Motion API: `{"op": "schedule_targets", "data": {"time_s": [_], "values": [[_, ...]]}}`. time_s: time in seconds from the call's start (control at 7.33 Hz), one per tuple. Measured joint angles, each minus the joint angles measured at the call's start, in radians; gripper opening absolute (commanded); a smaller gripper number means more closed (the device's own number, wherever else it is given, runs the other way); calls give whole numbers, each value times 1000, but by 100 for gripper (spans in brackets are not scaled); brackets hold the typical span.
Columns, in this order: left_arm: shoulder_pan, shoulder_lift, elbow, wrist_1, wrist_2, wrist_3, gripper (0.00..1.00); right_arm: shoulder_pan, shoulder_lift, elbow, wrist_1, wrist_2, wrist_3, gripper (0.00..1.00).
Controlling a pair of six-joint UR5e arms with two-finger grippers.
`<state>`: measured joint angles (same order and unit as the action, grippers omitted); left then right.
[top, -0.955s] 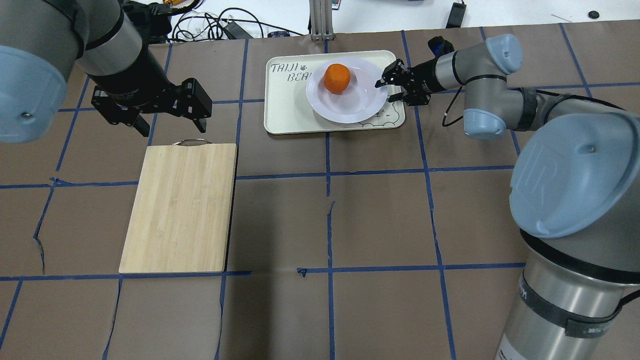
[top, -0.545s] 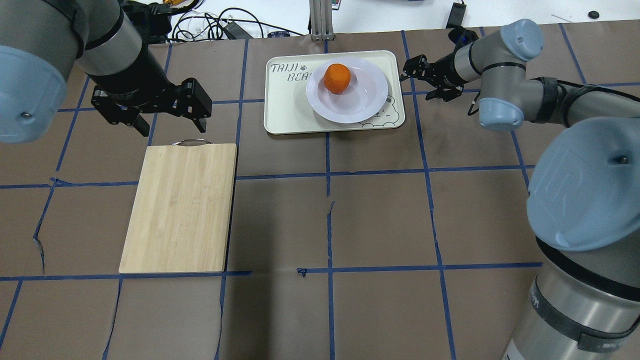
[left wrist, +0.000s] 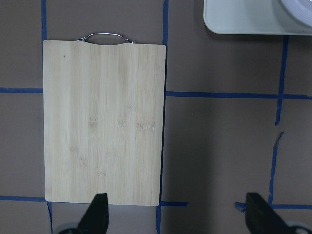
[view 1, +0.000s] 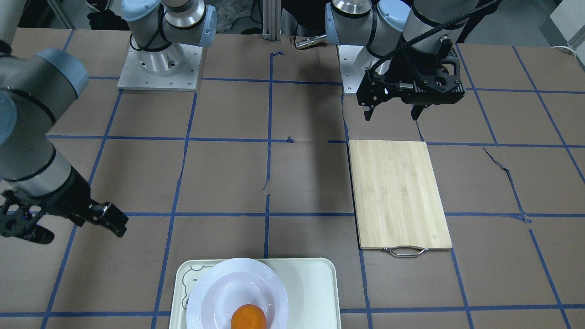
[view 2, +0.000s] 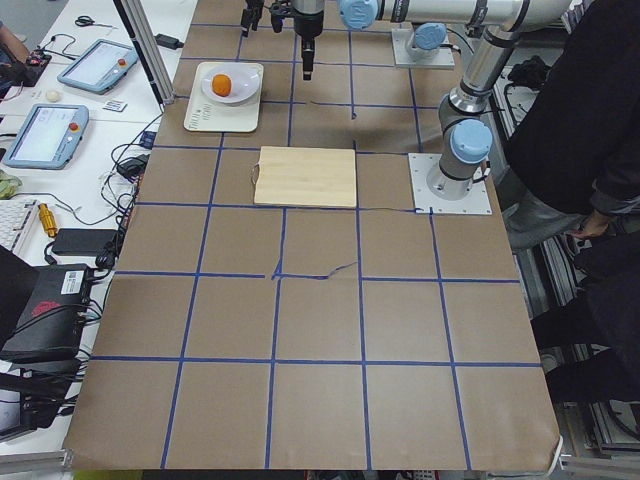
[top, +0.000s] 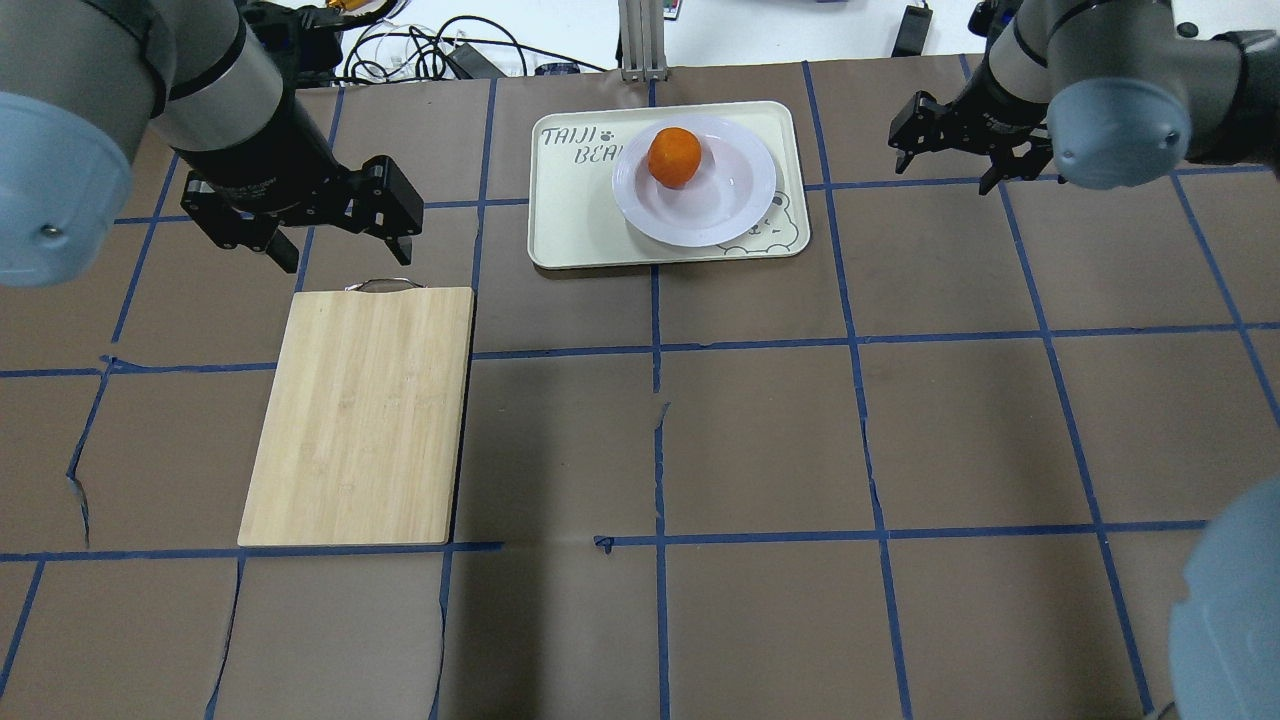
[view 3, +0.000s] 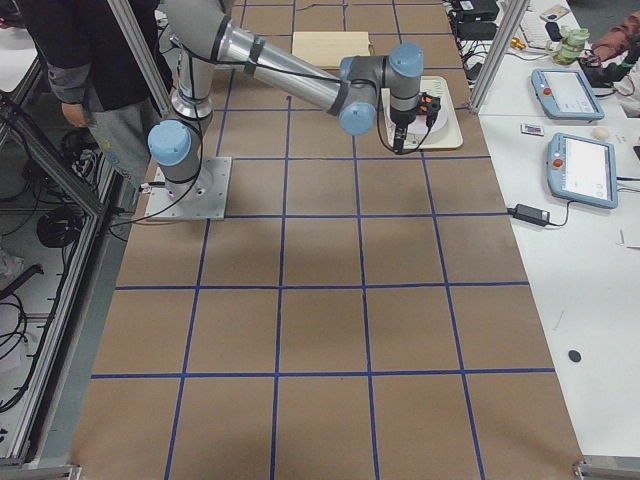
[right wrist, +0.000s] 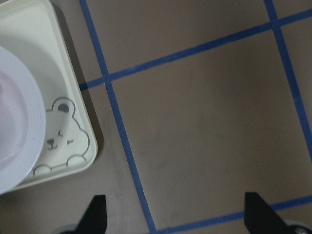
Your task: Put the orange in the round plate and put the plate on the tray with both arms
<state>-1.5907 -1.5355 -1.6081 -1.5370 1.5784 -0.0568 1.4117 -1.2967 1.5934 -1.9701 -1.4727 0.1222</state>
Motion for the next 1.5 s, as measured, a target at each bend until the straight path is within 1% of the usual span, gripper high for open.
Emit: {"op": "schedule_targets", "data": {"time_s": [0.14,0.27,0.55,0.68,0.95,1.5], "values": [[0,0,0,0,0,0,100,15,-86,1,120,-7,-9,100],[0,0,0,0,0,0,100,44,-156,4,198,-20,-12,100],[0,0,1,0,0,0,100,108,-250,2,266,-94,-18,100],[0,0,0,0,0,0,100,119,-288,-2,294,-111,-20,100],[0,0,0,0,0,0,100,126,-317,-12,313,-114,-25,100],[0,0,1,0,0,0,100,153,-324,-13,315,-113,-39,100]]}}
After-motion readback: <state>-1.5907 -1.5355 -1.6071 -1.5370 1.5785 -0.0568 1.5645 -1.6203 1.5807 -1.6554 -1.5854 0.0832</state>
